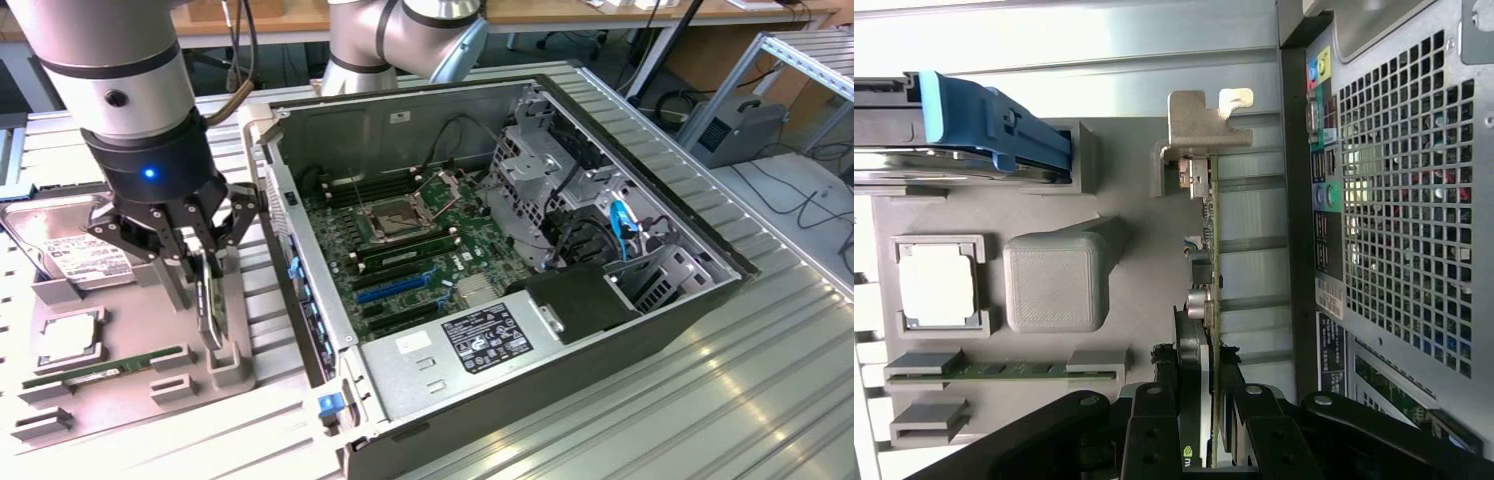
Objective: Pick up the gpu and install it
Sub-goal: 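Pick up the gpu and move the gpu toward the slot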
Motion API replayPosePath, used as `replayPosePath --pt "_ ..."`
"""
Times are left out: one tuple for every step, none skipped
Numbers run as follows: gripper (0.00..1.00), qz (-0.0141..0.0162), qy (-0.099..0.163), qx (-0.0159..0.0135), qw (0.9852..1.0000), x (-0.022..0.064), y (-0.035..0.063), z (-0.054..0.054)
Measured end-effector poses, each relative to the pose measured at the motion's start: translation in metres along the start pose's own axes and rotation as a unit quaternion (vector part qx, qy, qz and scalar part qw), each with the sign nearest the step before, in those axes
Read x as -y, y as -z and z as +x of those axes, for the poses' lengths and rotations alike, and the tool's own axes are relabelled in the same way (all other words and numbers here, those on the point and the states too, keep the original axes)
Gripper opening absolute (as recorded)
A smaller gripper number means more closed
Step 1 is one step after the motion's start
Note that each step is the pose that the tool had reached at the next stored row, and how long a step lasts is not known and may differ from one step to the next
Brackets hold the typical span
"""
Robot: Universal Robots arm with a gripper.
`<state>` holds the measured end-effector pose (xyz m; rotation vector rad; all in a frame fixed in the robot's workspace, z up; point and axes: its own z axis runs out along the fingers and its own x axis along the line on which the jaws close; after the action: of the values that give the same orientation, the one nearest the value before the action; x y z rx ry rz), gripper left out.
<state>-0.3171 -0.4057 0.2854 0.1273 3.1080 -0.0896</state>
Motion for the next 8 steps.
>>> replayPosePath --pt "0.27 0.0 0.0 0.0 1.0 0.0 0.0003 0.0" --pt "0.27 0.0 0.0 0.0 1.0 0.0 0.0005 0.0" --pt "0.27 0.0 0.0 0.0 1.0 0.0 0.0007 0.0" --pt "0.27 0.0 0.0 0.0 1.0 0.0 0.0009 0.0" --pt "0.27 0.0 0.0 0.0 1.0 0.0001 0.0011 0.0" --pt "0.27 0.0 0.0 0.0 1.0 0.0001 0.0013 0.0" --pt "0.27 0.0 0.0 0.0 1.0 0.0001 0.0015 0.0" --pt "0.27 0.0 0.0 0.0 1.0 0.0001 0.0017 0.0"
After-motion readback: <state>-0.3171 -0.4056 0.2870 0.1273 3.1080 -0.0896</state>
